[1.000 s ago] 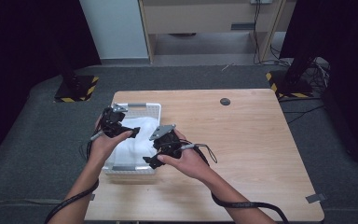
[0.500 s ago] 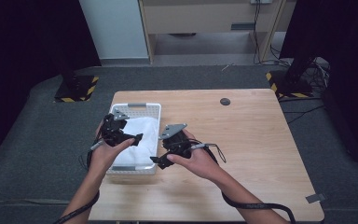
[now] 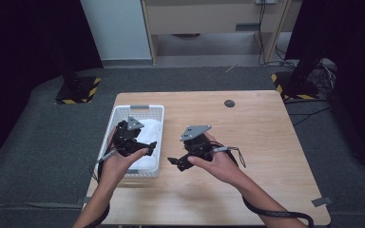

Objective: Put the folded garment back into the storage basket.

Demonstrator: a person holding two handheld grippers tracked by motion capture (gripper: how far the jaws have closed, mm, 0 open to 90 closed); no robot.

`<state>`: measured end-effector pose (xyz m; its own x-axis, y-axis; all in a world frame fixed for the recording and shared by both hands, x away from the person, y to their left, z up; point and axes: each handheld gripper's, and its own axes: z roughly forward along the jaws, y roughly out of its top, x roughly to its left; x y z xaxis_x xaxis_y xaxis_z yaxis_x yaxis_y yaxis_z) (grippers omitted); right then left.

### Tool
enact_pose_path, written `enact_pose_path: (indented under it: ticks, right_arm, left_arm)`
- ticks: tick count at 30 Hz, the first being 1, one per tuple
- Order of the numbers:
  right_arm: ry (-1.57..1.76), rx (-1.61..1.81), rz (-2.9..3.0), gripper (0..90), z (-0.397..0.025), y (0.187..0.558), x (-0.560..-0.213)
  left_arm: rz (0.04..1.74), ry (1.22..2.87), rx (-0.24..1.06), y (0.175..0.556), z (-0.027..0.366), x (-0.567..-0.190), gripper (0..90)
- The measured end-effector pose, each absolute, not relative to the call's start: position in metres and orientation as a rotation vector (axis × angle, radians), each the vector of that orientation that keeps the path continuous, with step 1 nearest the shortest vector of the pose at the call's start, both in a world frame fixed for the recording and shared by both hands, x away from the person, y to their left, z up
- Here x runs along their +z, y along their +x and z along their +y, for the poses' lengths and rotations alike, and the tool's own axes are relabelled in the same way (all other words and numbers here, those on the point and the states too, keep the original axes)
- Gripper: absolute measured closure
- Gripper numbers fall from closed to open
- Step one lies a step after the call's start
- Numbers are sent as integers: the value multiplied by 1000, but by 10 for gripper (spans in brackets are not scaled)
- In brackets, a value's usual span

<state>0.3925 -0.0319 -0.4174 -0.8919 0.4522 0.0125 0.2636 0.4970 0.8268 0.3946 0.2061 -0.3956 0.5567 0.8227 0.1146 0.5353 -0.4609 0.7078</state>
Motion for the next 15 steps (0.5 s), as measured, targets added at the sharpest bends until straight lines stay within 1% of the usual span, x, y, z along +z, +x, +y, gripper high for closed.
enact_pose_path:
  ticks: [15]
  right_arm:
    - [684, 1350, 2482, 43, -75, 387, -416]
  left_arm:
    - [992, 2193, 596, 382, 173, -391, 38]
